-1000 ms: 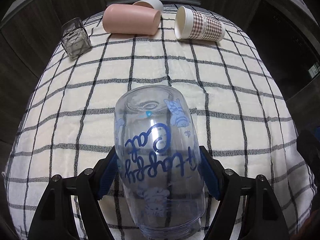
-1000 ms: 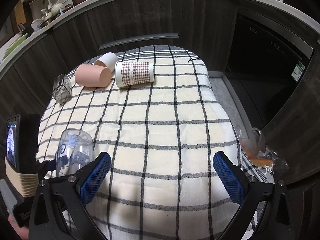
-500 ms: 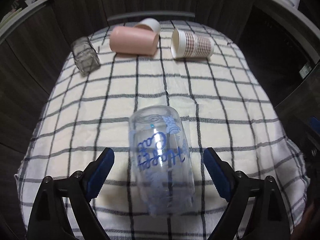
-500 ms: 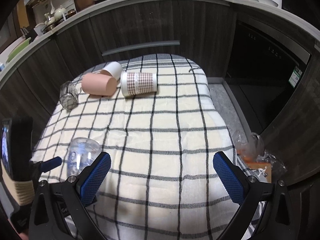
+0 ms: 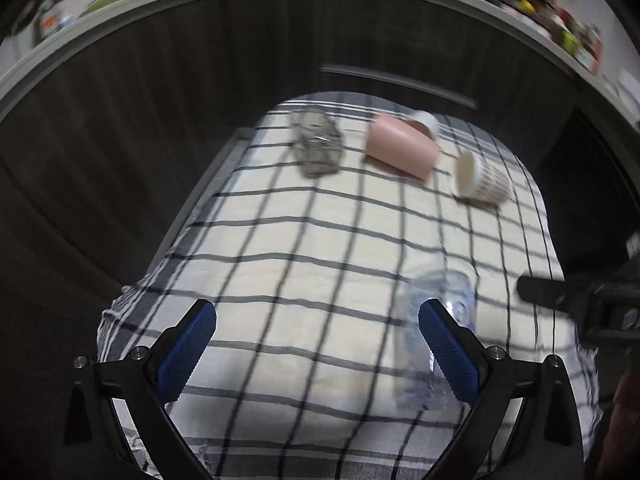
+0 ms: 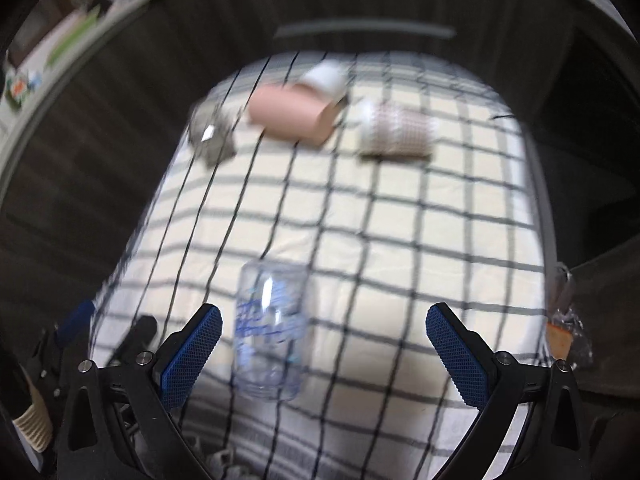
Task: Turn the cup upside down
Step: 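Grasp the clear cup with the right gripper while the left gripper releases it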
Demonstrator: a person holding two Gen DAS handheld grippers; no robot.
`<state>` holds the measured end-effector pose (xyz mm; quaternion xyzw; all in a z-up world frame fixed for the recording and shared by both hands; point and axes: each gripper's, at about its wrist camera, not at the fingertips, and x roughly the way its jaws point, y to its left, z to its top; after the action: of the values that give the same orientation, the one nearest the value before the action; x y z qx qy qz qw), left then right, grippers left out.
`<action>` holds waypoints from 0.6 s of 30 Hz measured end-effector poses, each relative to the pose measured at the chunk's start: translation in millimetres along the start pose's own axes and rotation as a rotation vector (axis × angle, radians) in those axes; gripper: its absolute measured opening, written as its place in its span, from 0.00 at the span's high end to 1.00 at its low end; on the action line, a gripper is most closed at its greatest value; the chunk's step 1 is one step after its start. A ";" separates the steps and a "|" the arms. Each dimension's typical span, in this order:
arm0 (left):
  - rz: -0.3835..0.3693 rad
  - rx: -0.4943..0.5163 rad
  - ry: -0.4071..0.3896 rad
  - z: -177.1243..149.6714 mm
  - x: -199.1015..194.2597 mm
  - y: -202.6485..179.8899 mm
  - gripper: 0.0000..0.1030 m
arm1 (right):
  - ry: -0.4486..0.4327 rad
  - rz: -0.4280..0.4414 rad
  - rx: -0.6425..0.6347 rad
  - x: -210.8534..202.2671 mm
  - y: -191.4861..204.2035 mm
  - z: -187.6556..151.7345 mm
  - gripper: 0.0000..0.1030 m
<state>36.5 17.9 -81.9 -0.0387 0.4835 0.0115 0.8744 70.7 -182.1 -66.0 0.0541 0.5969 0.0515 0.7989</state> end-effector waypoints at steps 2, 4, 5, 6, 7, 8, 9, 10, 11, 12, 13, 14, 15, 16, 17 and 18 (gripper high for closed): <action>0.001 -0.034 -0.002 3.8 2.0 9.7 0.00 | 0.085 -0.013 -0.048 14.6 17.6 10.4 0.01; 0.004 -0.065 -0.007 6.7 5.4 21.0 0.00 | 0.155 -0.027 -0.069 27.3 28.4 20.4 0.01; 0.008 -0.077 -0.008 7.3 6.1 24.4 0.00 | 0.187 -0.040 -0.078 31.5 29.6 25.0 0.01; 0.008 -0.088 -0.010 8.4 7.5 28.6 0.00 | 0.231 -0.054 -0.083 40.0 33.2 30.1 0.01; 0.012 -0.097 -0.010 9.8 9.9 31.9 0.00 | 0.267 -0.060 -0.077 47.5 34.5 34.3 0.01; 0.020 -0.104 -0.009 10.6 13.1 33.6 0.00 | 0.299 -0.064 -0.072 53.6 36.6 37.8 0.01; 0.031 -0.114 -0.003 10.9 17.4 38.9 0.00 | 0.333 -0.068 -0.066 60.5 38.8 39.6 0.01; 0.035 -0.125 0.006 11.2 21.5 42.3 0.00 | 0.372 -0.069 -0.058 67.3 39.3 41.5 0.01; 0.037 -0.136 0.014 10.6 24.6 45.3 0.00 | 0.417 -0.069 -0.042 76.0 39.1 42.0 0.01; 0.038 -0.156 0.023 10.0 28.3 50.8 0.00 | 0.457 -0.069 -0.023 83.1 37.4 42.3 0.01; 0.041 -0.179 0.030 9.2 32.4 56.8 0.00 | 0.506 -0.073 -0.003 92.6 36.0 41.3 0.01; 0.046 -0.197 0.036 8.3 36.2 61.9 0.00 | 0.549 -0.081 0.009 100.9 35.8 39.4 0.01; 0.048 -0.204 0.040 7.3 38.0 63.7 0.00 | 0.582 -0.091 0.014 107.6 36.6 38.2 0.01; 0.047 -0.211 0.047 6.9 41.8 66.8 0.00 | 0.602 -0.097 0.014 112.5 37.5 37.7 0.01; 0.045 -0.214 0.055 6.7 45.6 69.1 0.00 | 0.627 -0.106 0.009 119.2 40.0 36.8 0.01; 0.044 -0.216 0.060 6.2 46.8 70.7 0.00 | 0.640 -0.113 0.002 123.5 42.6 37.0 0.01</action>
<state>62.6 88.1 -122.3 -0.1223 0.5061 0.0816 0.8499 140.2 -122.7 -166.4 0.0027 0.8199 0.0209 0.5722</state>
